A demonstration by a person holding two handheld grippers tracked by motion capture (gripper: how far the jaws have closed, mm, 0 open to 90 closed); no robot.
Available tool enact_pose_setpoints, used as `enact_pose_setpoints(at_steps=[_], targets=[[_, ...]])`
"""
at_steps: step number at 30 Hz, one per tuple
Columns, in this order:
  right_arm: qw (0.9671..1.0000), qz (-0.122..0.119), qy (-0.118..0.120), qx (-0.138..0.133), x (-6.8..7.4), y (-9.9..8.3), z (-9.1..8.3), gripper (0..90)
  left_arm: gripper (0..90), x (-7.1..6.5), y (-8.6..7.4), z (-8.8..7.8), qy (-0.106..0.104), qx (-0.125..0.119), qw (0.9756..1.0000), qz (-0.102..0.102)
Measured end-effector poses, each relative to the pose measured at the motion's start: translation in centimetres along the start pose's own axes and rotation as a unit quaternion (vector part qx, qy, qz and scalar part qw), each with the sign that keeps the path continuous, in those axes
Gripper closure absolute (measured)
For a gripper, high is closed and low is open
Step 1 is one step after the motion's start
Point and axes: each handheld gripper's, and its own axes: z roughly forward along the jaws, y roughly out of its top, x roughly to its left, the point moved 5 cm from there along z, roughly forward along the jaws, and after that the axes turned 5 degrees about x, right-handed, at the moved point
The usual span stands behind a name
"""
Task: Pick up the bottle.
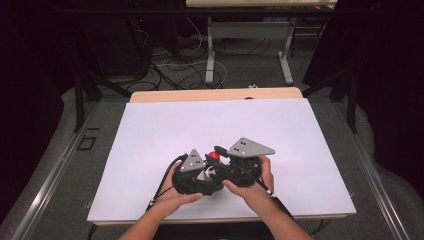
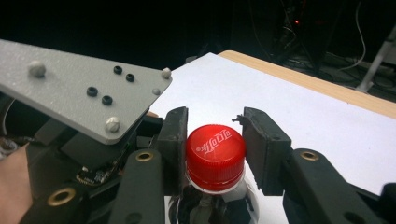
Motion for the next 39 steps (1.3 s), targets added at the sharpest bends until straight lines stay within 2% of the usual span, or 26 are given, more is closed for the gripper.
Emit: enact_pose_setpoints(at_steps=[3,4,6,8,9,11,12,13,15,16,18,20,21,23,25,26,27,29,30,31,34,35,36,37,38,39], targets=[[0.9993,-0.016,0.032,0.009,-0.4,0.0,-0.1,61.9,29.6,-0.1,0.0,0.1,-0.001,-0.002,1.0000,0.005],[0.9985,-0.017,0.047,0.019,-0.7,0.0,-0.1,61.9,29.6,-0.1,0.0,0.1,-0.001,-0.002,1.0000,0.005],[0.9953,-0.033,0.090,0.017,-1.1,0.2,-0.1,62.0,29.6,-0.2,0.0,0.1,-0.013,0.001,0.9998,0.012],[0.9883,-0.063,0.136,0.026,-1.8,0.2,-0.1,62.0,29.6,-0.2,0.0,0.1,-0.016,0.002,0.9998,0.015],[0.9828,-0.074,0.166,0.032,-2.2,0.2,-0.1,62.0,29.6,-0.3,-0.1,0.1,-0.021,0.004,0.9996,0.019],[0.9735,-0.088,0.208,0.033,-2.9,0.2,0.0,61.9,29.6,-0.6,-0.1,0.3,-0.029,0.002,0.9994,0.018],[0.9700,-0.086,0.224,0.039,-3.2,0.2,0.0,61.8,29.6,-0.6,-0.1,0.3,-0.029,0.002,0.9994,0.018],[0.9692,-0.074,0.231,0.043,-3.5,0.2,0.1,61.6,29.6,-0.5,-0.1,0.4,-0.029,0.005,0.9994,0.018],[0.9713,-0.056,0.226,0.048,-3.8,0.2,0.1,61.2,29.6,-0.5,-0.1,0.5,-0.023,-0.002,0.9996,0.014],[0.9742,-0.053,0.215,0.043,-3.6,0.2,0.1,59.4,29.6,-0.5,-0.1,0.5,-0.023,-0.002,0.9996,0.014],[0.9837,-0.047,0.171,0.028,-3.1,0.2,0.1,53.4,29.6,-0.1,-0.1,0.3,-0.015,-0.001,0.9998,0.010],[0.9902,-0.038,0.133,0.022,-2.6,0.2,0.2,51.6,29.6,-0.1,-0.1,0.3,-0.014,-0.002,0.9999,0.001],[0.9933,-0.031,0.110,0.018,-2.3,0.1,0.2,51.7,29.6,0.2,-0.1,0.3,-0.002,-0.006,1.0000,-0.001],[0.9966,-0.027,0.076,0.017,-1.8,0.1,0.3,51.8,29.6,0.4,-0.1,0.3,0.005,-0.009,0.9999,-0.005],[0.9979,-0.032,0.056,0.010,-1.3,0.0,0.5,51.9,29.6,0.4,-0.1,0.3,0.009,-0.011,0.9998,-0.011],[0.9979,-0.032,0.056,0.010,-1.3,0.0,0.5,51.9,29.6,0.4,-0.1,0.3,0.009,-0.011,0.9998,-0.011],[0.9992,-0.019,0.034,0.009,-0.9,0.0,0.7,53.1,29.6,0.5,-0.1,0.2,0.011,-0.013,0.9998,-0.011],[0.9995,-0.013,0.024,0.015,-0.9,-0.1,0.7,54.0,29.6,0.6,-0.1,0.2,0.013,-0.016,0.9997,-0.013],[0.9998,0.013,0.014,0.009,-0.7,-0.1,1.0,55.3,29.6,0.6,-0.1,0.1,0.015,-0.014,0.9997,-0.015],[0.9997,0.018,0.014,0.007,-0.6,-0.1,1.0,58.0,29.7,0.6,0.0,0.2,0.015,-0.016,0.9997,-0.015],[0.9999,0.005,0.014,0.000,-0.5,0.0,1.1,60.7,29.7,0.6,-0.1,0.0,0.010,-0.011,0.9998,-0.014],[0.9994,-0.019,0.028,0.002,-0.5,0.1,1.0,61.2,29.7,0.6,-0.1,0.0,0.013,-0.015,0.9997,-0.015],[0.9985,-0.030,0.045,0.011,-0.6,0.1,0.9,61.3,29.7,0.6,-0.1,-0.1,0.007,-0.018,0.9997,-0.013],[0.9974,-0.037,0.061,0.013,-0.8,0.2,0.9,61.4,29.7,0.5,-0.1,-0.1,-0.002,-0.018,0.9998,-0.007],[0.9974,-0.037,0.061,0.013,-0.8,0.2,0.9,61.4,29.6,0.5,-0.1,-0.1,-0.002,-0.018,0.9998,-0.007],[0.9916,-0.057,0.114,0.025,-1.4,0.5,0.8,61.4,29.7,0.3,-0.1,-0.2,-0.018,-0.017,0.9997,0.001]])
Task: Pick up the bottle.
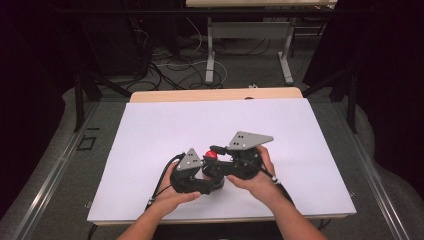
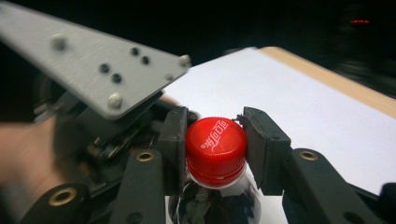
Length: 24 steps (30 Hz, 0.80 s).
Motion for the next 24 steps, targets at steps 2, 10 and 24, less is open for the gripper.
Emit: enact_pose_setpoints(at_steps=[2,10,24], targets=[[0.9979,-0.027,0.059,0.008,-0.7,0.0,-0.3,61.4,29.6,-0.2,0.0,0.0,-0.008,-0.001,1.0000,0.002],[0.9945,-0.018,0.103,-0.007,-1.5,0.1,-0.7,51.9,29.7,-0.4,0.1,0.1,-0.011,-0.005,0.9999,0.003],[0.9926,0.046,-0.109,-0.027,1.1,0.4,0.1,55.0,29.6,0.3,0.1,0.0,0.023,-0.010,0.9995,-0.021]])
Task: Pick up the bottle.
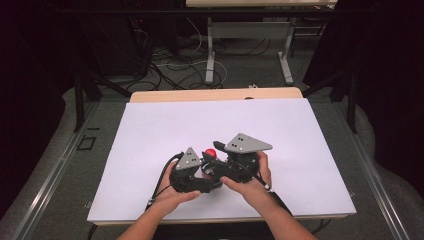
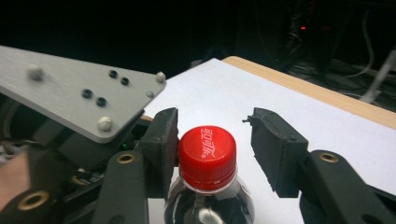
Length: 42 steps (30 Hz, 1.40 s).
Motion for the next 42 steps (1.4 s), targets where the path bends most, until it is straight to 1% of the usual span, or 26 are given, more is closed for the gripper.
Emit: enact_pose_setpoints(at_steps=[3,5,6,8,9,10,11,13,16,17,18,19,20,21,23,24,25,26,27,28,31,32,33,35,37,42], targets=[[0.9998,-0.004,0.019,-0.006,0.1,0.0,0.3,60.8,29.6,0.0,0.0,-0.1,0.002,0.005,1.0000,0.005],[0.9982,-0.024,0.055,0.005,-0.2,0.0,0.2,61.4,29.6,0.0,-0.1,-0.1,-0.001,0.008,0.9999,0.013],[0.9982,-0.024,0.055,0.005,-0.2,0.0,0.2,61.4,29.6,0.0,-0.1,-0.1,-0.001,0.008,0.9999,0.013],[0.9952,-0.033,0.092,0.007,-0.7,0.1,0.2,61.5,29.6,-0.2,0.0,-0.1,-0.007,0.007,0.9998,0.018],[0.9893,-0.040,0.140,0.012,-1.5,0.2,0.1,61.6,29.6,-0.3,0.0,-0.1,-0.009,0.007,0.9998,0.017],[0.9893,-0.040,0.140,0.012,-1.5,0.2,0.1,61.6,29.6,-0.4,0.1,-0.1,-0.010,0.003,0.9999,0.013],[0.9815,-0.054,0.183,0.017,-2.2,0.3,0.1,61.6,29.6,-0.5,0.1,-0.1,-0.015,0.006,0.9996,0.023],[0.9730,-0.060,0.222,0.025,-2.8,0.4,0.1,61.6,29.6,-0.6,0.1,-0.1,-0.018,0.009,0.9994,0.027],[0.9609,-0.078,0.264,0.026,-3.4,0.4,0.2,61.5,29.7,-0.7,0.1,0.0,-0.021,0.008,0.9993,0.028],[0.9609,-0.078,0.264,0.026,-3.4,0.4,0.2,61.5,29.7,-0.7,0.1,0.0,-0.022,0.008,0.9993,0.028],[0.9586,-0.073,0.274,0.029,-3.8,0.4,0.3,61.2,29.7,-0.6,0.1,-0.1,-0.020,0.007,0.9994,0.025],[0.9586,-0.073,0.274,0.029,-3.8,0.4,0.3,61.2,29.7,-0.6,0.2,0.0,-0.017,0.000,0.9996,0.022],[0.9605,-0.069,0.269,0.022,-3.7,0.5,0.4,61.0,29.7,-0.6,0.2,-0.1,-0.017,0.006,0.9996,0.023],[0.9685,-0.053,0.243,0.016,-3.4,0.5,0.3,56.3,29.7,-0.4,0.2,-0.1,-0.002,0.000,0.9998,0.019],[0.9810,-0.032,0.191,0.011,-2.8,0.5,0.2,51.3,29.7,-0.2,0.2,-0.3,-0.003,0.002,0.9999,0.011],[0.9857,-0.027,0.166,0.004,-2.3,0.5,0.1,50.8,29.7,-0.1,0.2,-0.3,0.002,0.000,1.0000,0.010],[0.9857,-0.027,0.166,0.004,-2.3,0.5,0.1,50.8,29.7,-0.1,0.2,-0.3,0.002,0.000,1.0000,0.010],[0.9934,-0.009,0.114,-0.003,-1.3,0.4,0.0,49.9,29.7,0.0,0.2,-0.2,0.008,0.000,0.9999,0.009],[0.9934,-0.009,0.114,-0.003,-1.3,0.4,0.0,49.9,29.7,0.1,0.1,-0.3,0.006,0.004,0.9999,0.008],[0.9978,-0.007,0.065,-0.010,-0.5,0.3,-0.1,48.8,29.7,0.2,0.1,-0.2,0.011,-0.001,0.9999,0.004],[0.9996,0.005,0.018,-0.023,0.0,0.3,-0.1,48.9,29.7,0.3,0.1,-0.2,0.014,0.000,0.9999,0.000],[0.9996,0.005,0.018,-0.023,0.0,0.3,-0.1,48.9,29.7,0.3,0.1,-0.2,0.014,0.000,0.9999,0.000],[0.9997,0.002,-0.010,-0.022,-0.1,0.1,0.3,48.9,29.7,0.4,0.1,-0.3,0.014,0.004,0.9999,0.000],[0.9997,0.013,-0.001,-0.021,-0.1,0.1,0.6,48.9,29.7,0.2,0.1,-0.2,0.012,0.000,0.9999,0.001],[0.9996,0.014,-0.002,-0.025,-0.1,0.1,0.8,48.9,29.7,0.2,0.1,-0.3,0.007,0.007,0.9999,0.003],[0.9996,0.020,-0.005,-0.020,-0.2,0.1,1.4,49.3,29.8,0.0,0.2,-0.3,0.007,0.003,1.0000,0.003]])
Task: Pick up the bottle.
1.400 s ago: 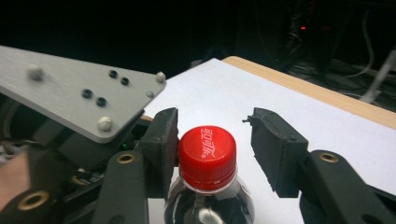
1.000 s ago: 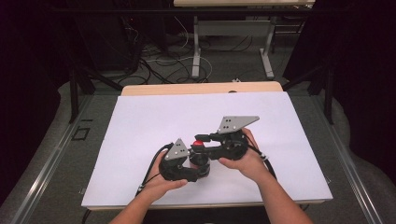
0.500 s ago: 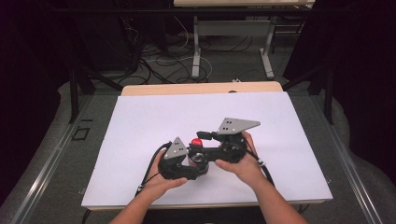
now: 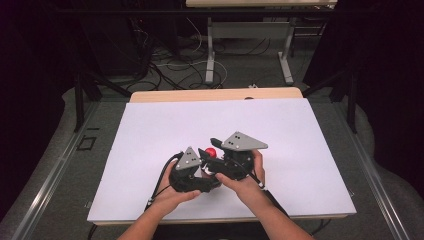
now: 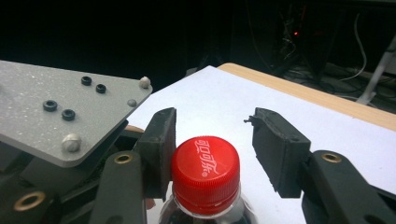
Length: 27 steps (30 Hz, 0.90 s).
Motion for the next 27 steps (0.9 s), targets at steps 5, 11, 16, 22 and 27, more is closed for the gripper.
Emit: enact_pose_setpoints(at_steps=[5,11,16,22,27], targets=[[1.0000,-0.006,0.006,-0.004,-0.1,0.0,-0.6,50.3,29.8,0.2,0.0,-0.1,0.002,-0.002,1.0000,-0.003],[0.9980,-0.036,0.051,0.011,-0.2,0.0,-1.4,60.6,29.9,0.1,0.0,-0.1,0.002,-0.005,1.0000,0.002],[0.9857,-0.086,0.140,0.036,-1.2,0.5,-1.5,61.2,29.8,-0.2,0.0,-0.1,-0.010,-0.007,0.9999,0.007],[0.9692,-0.100,0.218,0.054,-2.5,0.9,-1.4,60.6,29.8,-0.4,0.1,-0.2,-0.020,-0.002,0.9997,0.015],[0.9764,-0.086,0.194,0.038,-2.0,0.9,-1.6,48.4,29.8,-0.2,0.1,-0.1,-0.008,-0.008,0.9999,0.003]])
